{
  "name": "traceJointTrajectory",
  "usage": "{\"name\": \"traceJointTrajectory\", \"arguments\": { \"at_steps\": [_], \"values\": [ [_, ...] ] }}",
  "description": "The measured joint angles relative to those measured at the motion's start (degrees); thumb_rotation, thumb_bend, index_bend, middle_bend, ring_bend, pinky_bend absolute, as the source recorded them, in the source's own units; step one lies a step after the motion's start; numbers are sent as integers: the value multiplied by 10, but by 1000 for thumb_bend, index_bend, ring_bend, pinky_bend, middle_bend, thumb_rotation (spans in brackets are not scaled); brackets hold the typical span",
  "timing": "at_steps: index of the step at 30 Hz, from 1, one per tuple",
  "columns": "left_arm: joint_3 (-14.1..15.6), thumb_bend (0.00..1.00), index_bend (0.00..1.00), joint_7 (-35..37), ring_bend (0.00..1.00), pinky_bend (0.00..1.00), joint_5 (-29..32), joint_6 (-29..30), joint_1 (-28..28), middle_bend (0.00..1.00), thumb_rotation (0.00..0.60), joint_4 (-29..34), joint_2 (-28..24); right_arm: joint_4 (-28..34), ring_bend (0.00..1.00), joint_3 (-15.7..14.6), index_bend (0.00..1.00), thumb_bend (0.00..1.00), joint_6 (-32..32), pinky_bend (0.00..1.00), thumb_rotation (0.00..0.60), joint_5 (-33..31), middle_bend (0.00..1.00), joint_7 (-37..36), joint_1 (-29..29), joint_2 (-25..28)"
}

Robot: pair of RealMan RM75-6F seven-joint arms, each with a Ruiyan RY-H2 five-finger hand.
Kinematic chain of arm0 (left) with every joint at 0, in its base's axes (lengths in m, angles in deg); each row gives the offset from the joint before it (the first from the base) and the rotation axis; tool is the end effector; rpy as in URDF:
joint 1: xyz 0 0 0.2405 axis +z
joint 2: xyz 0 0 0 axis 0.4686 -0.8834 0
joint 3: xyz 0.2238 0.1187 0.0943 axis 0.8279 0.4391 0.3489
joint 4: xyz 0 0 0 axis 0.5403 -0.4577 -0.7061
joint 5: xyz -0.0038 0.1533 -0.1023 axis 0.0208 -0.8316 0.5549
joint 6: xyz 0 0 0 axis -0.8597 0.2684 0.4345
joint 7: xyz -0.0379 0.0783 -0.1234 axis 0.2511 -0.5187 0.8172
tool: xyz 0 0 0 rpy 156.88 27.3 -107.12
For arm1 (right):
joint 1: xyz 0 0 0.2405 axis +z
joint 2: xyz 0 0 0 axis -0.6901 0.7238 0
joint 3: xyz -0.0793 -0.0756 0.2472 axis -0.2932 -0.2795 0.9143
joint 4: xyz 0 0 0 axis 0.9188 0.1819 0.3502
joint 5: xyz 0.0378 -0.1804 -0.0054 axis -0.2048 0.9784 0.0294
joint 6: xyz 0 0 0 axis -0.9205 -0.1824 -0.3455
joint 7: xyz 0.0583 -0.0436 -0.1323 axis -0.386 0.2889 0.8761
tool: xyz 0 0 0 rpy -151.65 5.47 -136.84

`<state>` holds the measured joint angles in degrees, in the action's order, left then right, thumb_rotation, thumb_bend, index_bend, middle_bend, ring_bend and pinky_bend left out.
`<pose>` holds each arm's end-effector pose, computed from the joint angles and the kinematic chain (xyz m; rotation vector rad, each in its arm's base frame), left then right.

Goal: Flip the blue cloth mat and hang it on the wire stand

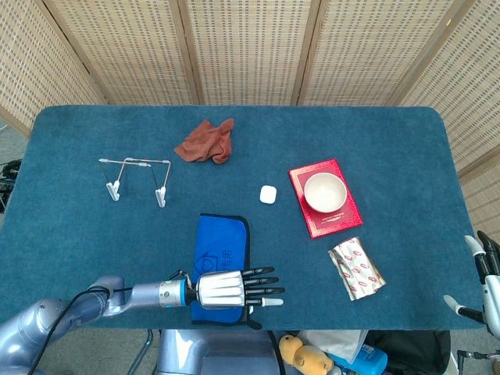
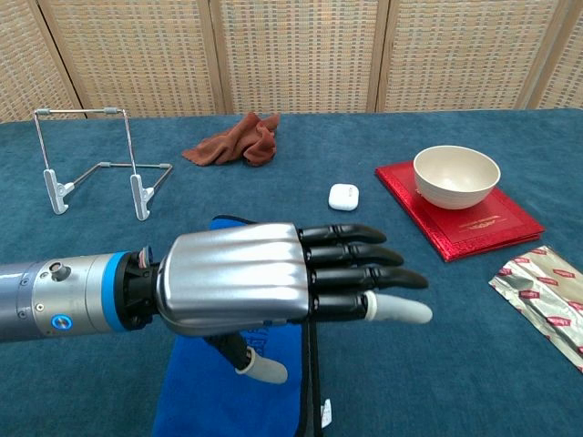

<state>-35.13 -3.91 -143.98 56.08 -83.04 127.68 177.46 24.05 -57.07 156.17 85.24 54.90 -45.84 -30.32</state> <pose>-0.0888 0.2725 -0.0795 -2.5997 0.0876 -1.5024 -0.3034 -0.1477 0.2362 1.2689 -0.9492 0.8769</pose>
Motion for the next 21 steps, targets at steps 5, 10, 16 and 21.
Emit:
{"name": "traceJointTrajectory", "arguments": {
  "at_steps": [5,10,16,21],
  "values": [
    [-20,140,0,-5,0,2,15,1,1,0,600,7,-6,0,0,0,0,0,0,0,600,-1,0,0,0,0],
    [-55,141,44,-5,0,0,71,-34,4,0,600,29,-22,0,0,-1,0,0,-3,0,600,-1,0,-2,1,1],
    [-111,149,151,-31,0,0,185,-153,5,0,600,98,-59,0,0,-1,0,0,-5,0,600,0,0,-2,2,2],
    [-158,160,220,-84,0,0,288,-246,7,0,600,140,-83,0,0,-1,0,0,-8,0,600,-1,0,-1,3,1]
  ]
}}
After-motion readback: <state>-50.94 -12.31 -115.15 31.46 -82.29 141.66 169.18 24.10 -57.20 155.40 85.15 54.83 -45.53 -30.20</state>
